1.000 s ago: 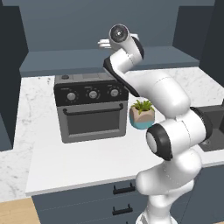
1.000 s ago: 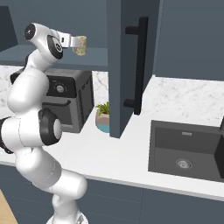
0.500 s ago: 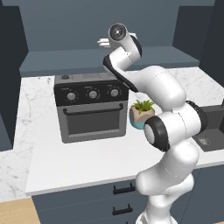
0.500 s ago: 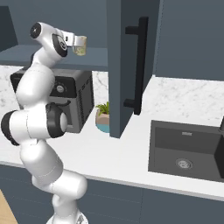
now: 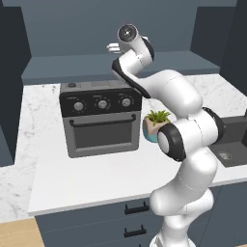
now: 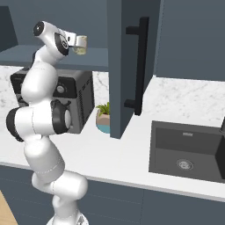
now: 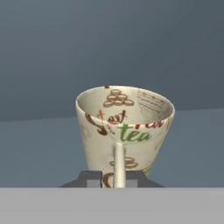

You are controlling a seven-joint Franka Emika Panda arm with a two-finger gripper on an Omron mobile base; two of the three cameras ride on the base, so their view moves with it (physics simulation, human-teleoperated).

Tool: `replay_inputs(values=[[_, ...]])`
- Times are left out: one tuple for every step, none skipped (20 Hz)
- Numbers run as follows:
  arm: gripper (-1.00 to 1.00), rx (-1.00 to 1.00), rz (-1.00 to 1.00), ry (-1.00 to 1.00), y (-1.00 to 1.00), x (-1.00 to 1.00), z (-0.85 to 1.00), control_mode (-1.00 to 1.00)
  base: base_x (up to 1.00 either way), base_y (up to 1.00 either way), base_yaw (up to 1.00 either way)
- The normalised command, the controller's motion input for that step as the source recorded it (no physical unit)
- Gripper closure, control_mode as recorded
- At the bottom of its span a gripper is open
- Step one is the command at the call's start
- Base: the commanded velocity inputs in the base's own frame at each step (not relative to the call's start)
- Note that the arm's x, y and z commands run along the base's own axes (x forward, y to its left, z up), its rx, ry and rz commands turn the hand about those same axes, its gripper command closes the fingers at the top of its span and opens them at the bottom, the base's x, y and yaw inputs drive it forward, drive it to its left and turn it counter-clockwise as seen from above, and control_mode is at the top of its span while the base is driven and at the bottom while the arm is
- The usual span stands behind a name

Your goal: Gather all objects into one cabinet and sort the glasses and bowls to opposite sides.

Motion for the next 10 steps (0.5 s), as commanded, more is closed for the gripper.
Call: replay_inputs(values=[[1.0,0.0,-0.05,0.0,0.0,0.0,0.0,-1.0,0.0,0.0,0.0],[1.0,0.0,-0.06,0.0,0.0,0.0,0.0,-1.0,0.0,0.0,0.0],[1.0,0.0,-0.09,0.0,0.0,0.0,0.0,-1.0,0.0,0.0,0.0],[1.0,0.0,-0.1,0.0,-0.02,0.0,0.0,-1.0,0.0,0.0,0.0],[1.0,0.0,-0.11,0.0,-0.01,0.0,0.01,-1.0,0.0,0.0,0.0],[1.0,0.0,-0.11,0.0,0.0,0.0,0.12,-1.0,0.0,0.0,0.0],[1.0,0.0,-0.12,-0.01,0.0,0.0,0.23,-1.0,0.0,0.0,0.0],[1.0,0.0,-0.12,-0.05,0.0,0.0,0.31,-1.0,0.0,0.0,0.0],[1.0,0.0,-0.12,-0.07,0.0,0.0,0.36,-1.0,0.0,0.0,0.0],[1.0,0.0,-0.11,-0.08,0.0,-0.01,0.41,-1.0,0.0,0.0,0.0]])
